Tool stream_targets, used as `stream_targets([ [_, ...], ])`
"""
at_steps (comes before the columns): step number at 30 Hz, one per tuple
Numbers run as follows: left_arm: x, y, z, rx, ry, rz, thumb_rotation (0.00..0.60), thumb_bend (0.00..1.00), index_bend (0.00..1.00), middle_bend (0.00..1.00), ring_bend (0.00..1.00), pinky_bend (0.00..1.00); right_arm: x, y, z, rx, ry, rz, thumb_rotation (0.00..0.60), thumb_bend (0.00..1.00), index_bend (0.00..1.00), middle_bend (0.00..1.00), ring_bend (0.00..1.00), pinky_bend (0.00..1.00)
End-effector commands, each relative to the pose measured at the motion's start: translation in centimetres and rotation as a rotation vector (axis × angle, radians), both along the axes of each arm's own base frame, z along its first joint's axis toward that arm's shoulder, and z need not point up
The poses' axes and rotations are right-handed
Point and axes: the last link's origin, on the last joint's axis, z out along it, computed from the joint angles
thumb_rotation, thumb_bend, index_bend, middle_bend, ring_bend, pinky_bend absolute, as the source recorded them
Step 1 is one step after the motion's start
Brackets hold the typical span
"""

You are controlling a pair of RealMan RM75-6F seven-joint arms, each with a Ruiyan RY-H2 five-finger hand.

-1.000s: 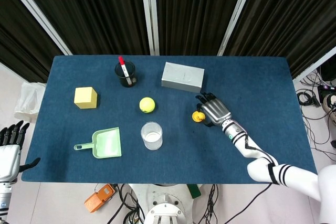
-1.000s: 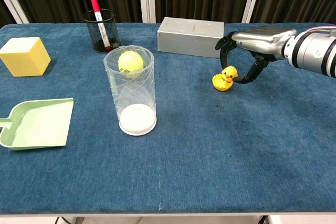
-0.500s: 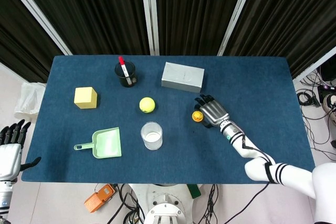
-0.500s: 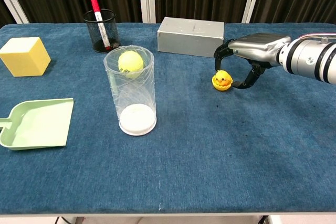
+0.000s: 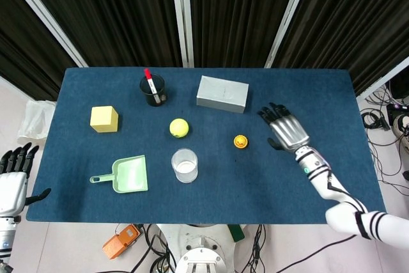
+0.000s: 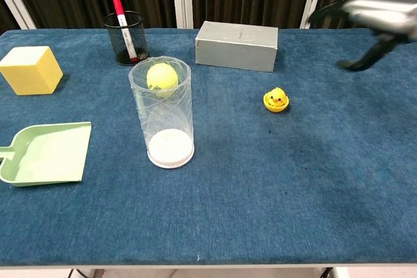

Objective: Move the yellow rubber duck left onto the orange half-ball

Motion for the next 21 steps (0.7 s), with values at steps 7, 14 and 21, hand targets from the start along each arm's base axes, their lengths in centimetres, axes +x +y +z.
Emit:
stream_targets([
  [7,0.4,0.9,-0.5,-0.005,-0.01,-0.028,0.6,0.05,0.07,0.02,0.0,0.01,-7.3,9.1,9.8,-0.267,-0.071,-0.108,0.6,0.47,0.1,0.16,0.07,0.15],
  [14,0.6,1.0,-0.8,-0.003,-0.019,-0.036,0.6,0.05,0.07,0.02,0.0,0.01,-10.3,15.0,10.7,-0.32,-0.165,-0.162,0.6,0.46,0.01,0.08,0.0,0.07],
  [21,0.5,1.0,-0.4,0.011,-0.018,-0.033,0.6,0.05,0.07,0.02,0.0,0.01,-10.6,15.7,10.2,-0.29,-0.184,-0.157,0.6,0.46,0.01,0.08,0.0,0.06],
])
